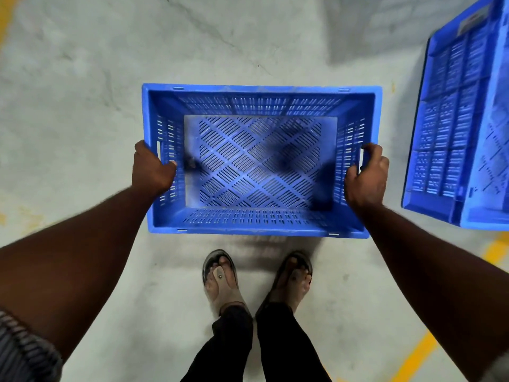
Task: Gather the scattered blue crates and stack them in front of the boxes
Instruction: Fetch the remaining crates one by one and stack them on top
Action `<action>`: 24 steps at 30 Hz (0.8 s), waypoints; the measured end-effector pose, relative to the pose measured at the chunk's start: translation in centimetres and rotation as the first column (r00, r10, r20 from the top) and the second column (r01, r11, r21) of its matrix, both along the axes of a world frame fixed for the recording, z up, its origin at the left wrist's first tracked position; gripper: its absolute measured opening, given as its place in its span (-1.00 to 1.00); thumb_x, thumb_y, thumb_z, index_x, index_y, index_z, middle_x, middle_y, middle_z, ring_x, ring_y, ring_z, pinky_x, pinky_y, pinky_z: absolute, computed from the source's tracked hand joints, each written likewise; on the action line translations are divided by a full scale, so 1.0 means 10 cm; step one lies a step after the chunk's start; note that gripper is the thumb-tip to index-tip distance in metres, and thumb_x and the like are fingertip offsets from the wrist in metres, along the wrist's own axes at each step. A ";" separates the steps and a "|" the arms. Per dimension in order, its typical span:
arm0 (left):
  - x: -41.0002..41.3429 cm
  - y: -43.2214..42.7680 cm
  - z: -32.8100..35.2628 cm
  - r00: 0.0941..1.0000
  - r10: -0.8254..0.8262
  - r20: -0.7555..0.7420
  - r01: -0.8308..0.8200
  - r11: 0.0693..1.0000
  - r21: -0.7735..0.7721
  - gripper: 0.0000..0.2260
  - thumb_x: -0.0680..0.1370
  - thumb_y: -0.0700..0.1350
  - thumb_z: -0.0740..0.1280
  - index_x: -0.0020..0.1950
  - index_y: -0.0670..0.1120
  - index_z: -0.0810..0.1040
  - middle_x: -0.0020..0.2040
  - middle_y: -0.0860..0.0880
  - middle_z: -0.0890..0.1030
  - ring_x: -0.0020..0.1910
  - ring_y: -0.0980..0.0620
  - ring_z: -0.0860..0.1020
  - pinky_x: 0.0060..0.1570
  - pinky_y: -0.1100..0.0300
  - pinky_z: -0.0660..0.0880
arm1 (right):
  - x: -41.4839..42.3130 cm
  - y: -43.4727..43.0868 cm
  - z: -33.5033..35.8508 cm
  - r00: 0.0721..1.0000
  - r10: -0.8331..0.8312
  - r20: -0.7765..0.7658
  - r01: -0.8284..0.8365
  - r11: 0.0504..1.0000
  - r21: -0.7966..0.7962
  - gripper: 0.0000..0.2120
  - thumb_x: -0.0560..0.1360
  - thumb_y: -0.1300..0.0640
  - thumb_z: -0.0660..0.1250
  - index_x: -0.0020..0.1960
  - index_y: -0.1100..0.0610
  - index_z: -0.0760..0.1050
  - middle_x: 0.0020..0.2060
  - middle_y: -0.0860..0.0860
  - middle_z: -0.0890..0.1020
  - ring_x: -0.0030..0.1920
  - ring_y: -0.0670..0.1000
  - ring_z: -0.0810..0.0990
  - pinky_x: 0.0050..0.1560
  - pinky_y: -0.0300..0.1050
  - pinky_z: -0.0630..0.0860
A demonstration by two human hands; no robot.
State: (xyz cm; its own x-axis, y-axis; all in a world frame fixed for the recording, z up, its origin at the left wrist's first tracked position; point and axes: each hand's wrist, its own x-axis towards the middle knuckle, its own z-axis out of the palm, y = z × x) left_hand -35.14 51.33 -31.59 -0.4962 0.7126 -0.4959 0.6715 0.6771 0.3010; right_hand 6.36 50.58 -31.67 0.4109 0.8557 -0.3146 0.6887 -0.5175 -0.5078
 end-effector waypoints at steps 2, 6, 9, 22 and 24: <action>-0.02 0.01 -0.07 0.999 0.050 0.005 -0.050 0.999 0.004 -0.51 0.46 -0.07 0.43 0.26 -0.25 0.32 0.19 -0.24 0.53 0.15 -0.25 0.54 0.13 -0.07 0.49 | -0.01 0.00 -0.03 1.000 -0.021 -0.014 0.022 0.999 0.049 -0.54 0.50 0.21 0.18 0.39 0.03 0.27 0.17 0.16 0.45 0.01 0.15 0.51 0.11 0.01 0.44; -0.08 0.04 -0.16 0.997 0.035 -0.070 -0.032 0.999 0.040 -0.58 0.50 -0.05 0.42 0.18 -0.29 0.40 0.16 -0.28 0.56 0.17 -0.28 0.52 0.14 -0.08 0.43 | -0.02 0.03 -0.08 0.995 -0.104 -0.008 0.104 0.993 0.060 -0.49 0.53 0.14 0.19 0.45 0.08 0.18 0.28 0.15 0.48 0.18 0.17 0.51 0.18 0.00 0.42; -0.10 0.04 -0.19 0.996 0.065 -0.063 -0.063 0.997 0.043 -0.59 0.50 -0.03 0.40 0.19 -0.26 0.41 0.17 -0.28 0.56 0.17 -0.28 0.52 0.16 -0.07 0.44 | 0.06 0.15 -0.15 0.983 -0.185 0.018 0.186 0.974 -0.133 -0.62 0.56 0.06 0.18 0.33 0.16 0.32 0.17 0.18 0.58 0.13 0.23 0.56 0.12 0.02 0.45; -0.13 -0.18 0.32 0.989 0.145 0.025 -0.146 0.989 0.005 -0.57 0.58 0.00 0.31 0.26 -0.29 0.36 0.20 -0.30 0.53 0.20 -0.29 0.50 0.15 -0.03 0.40 | -0.15 0.07 0.32 0.977 -0.207 -0.039 0.190 0.944 -0.268 -0.69 0.56 0.12 0.20 0.26 0.20 0.33 0.15 0.21 0.57 0.11 0.25 0.56 0.12 0.05 0.46; -0.14 -0.25 0.52 0.989 0.138 0.056 -0.140 0.989 0.041 -0.58 0.58 -0.05 0.32 0.29 -0.30 0.34 0.21 -0.29 0.54 0.19 -0.27 0.52 0.13 0.00 0.40 | -0.25 0.04 0.49 0.983 -0.177 -0.038 0.162 0.953 -0.257 -0.66 0.54 0.12 0.22 0.27 0.21 0.30 0.16 0.24 0.57 0.12 0.28 0.55 0.13 0.07 0.45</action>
State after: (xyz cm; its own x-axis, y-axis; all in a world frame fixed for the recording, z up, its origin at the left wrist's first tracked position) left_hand -36.57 48.88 -26.38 -0.5660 0.6604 -0.4934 0.5539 0.7480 0.3657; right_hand 3.86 50.94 -26.75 0.5169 0.6647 -0.5395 0.5524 -0.7404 -0.3830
